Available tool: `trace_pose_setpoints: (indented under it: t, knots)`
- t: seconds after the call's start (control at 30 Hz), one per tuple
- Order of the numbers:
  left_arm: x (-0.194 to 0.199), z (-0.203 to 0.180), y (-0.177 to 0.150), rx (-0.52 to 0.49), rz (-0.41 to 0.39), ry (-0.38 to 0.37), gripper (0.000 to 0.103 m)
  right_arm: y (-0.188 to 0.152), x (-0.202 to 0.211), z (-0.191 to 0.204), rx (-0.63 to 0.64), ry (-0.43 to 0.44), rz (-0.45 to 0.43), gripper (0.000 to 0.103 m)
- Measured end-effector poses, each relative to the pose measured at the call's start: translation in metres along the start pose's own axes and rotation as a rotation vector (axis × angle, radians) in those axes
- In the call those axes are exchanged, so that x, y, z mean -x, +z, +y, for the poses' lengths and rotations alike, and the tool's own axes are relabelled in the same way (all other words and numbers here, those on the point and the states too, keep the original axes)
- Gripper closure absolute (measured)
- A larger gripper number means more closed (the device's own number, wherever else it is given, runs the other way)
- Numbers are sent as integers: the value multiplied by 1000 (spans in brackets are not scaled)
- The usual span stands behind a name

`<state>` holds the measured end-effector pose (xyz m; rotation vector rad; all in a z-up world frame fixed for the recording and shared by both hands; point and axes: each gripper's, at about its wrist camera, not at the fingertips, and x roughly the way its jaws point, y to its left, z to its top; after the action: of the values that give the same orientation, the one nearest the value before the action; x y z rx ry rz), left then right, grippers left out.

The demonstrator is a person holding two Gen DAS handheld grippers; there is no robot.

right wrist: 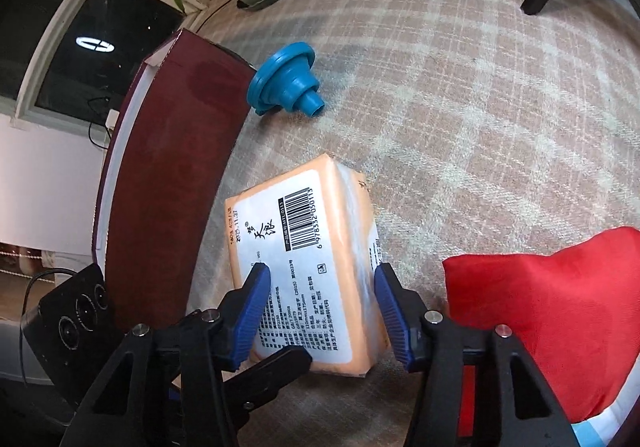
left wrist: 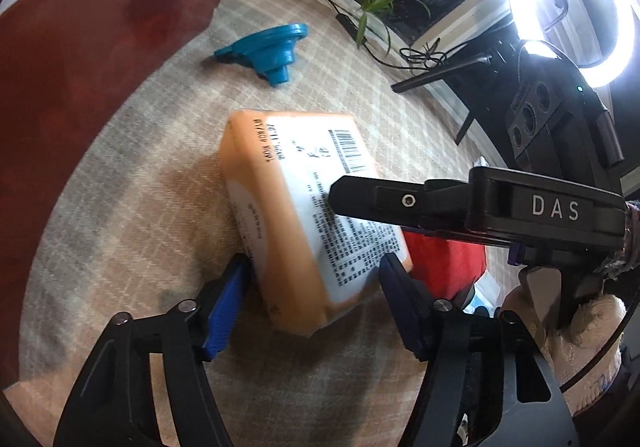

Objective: Organize soft objects
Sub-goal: 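Carry the tissue pack with the right tool into the red-brown box and release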

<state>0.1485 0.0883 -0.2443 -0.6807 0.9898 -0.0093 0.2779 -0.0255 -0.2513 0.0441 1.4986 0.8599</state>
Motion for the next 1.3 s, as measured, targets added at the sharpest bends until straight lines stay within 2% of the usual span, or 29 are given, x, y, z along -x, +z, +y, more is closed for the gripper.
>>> trace_pose_setpoints:
  t: [0.27,0.53,0.7,0.87,1.07,1.3]
  knots:
    - [5,-4,1,-54,-13,2,41,-7,6,3,-40,20,-31,54]
    - [42,-13,-1,-106,-73,-17,42,-21,38,34,-25,47,-111,55]
    - [78,-20,0,-153,-125,-25,42,-27,64,66,8,64,-172,55]
    - [123,-15,4,-197,-193,-15,42,-26,75,119,89,76,-209,55]
    - [170,15,9,-185,-263,15,42,-17,56,179,176,98,-204,55]
    - [195,66,15,-136,-279,70,42,-2,4,230,230,108,-148,55]
